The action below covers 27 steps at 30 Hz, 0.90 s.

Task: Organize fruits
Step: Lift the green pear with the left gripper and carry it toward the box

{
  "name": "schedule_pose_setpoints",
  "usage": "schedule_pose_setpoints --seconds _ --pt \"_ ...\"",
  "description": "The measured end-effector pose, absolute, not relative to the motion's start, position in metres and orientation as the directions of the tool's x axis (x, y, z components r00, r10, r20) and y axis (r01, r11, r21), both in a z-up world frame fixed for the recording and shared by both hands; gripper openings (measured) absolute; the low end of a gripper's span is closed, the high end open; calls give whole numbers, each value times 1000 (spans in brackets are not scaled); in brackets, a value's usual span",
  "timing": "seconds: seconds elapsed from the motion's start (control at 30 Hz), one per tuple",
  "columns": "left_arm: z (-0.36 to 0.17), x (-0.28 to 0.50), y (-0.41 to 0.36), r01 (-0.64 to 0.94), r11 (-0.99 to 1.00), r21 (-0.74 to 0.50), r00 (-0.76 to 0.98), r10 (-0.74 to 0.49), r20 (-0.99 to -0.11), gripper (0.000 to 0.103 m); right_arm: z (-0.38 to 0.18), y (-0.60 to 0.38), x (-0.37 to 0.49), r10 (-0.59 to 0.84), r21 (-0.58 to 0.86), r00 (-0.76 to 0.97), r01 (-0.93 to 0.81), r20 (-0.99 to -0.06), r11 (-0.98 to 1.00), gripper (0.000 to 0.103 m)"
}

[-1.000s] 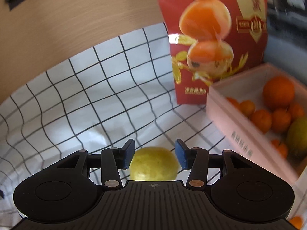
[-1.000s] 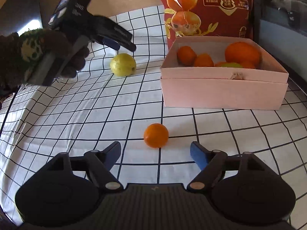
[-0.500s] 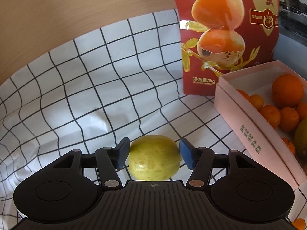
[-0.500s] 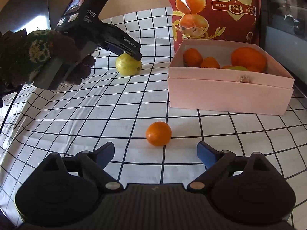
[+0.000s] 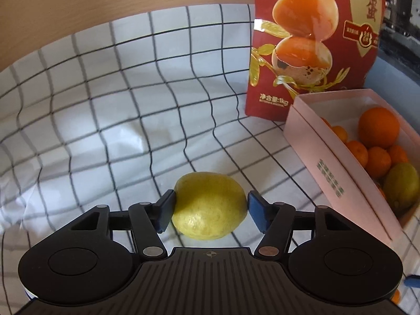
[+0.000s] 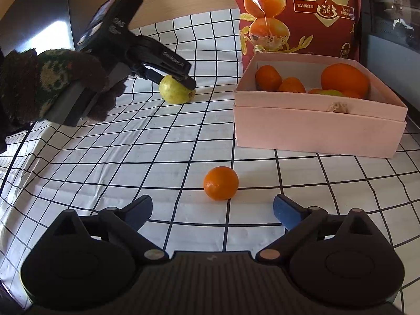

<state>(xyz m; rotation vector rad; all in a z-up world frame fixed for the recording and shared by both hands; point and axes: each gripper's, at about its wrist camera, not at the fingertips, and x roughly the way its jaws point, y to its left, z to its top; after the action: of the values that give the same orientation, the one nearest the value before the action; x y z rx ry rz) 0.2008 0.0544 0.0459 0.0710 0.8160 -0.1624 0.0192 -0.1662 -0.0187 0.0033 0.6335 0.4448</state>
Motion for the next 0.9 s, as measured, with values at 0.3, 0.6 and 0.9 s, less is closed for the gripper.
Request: schedule_pose_setpoints --seconds 0.3,0.6,0.9 --pt "63 105 56 167 958 -235 677 -285 -678 26 -18 -166 20 405 130 710 -409 -576 903 101" --pt "63 70 70 74 972 -221 727 -204 -656 21 -19 -145 21 327 -21 692 -443 -643 896 103" --pt "58 55 94 -12 974 -226 739 -144 -658 29 17 -130 28 408 -10 671 -526 -620 850 97"
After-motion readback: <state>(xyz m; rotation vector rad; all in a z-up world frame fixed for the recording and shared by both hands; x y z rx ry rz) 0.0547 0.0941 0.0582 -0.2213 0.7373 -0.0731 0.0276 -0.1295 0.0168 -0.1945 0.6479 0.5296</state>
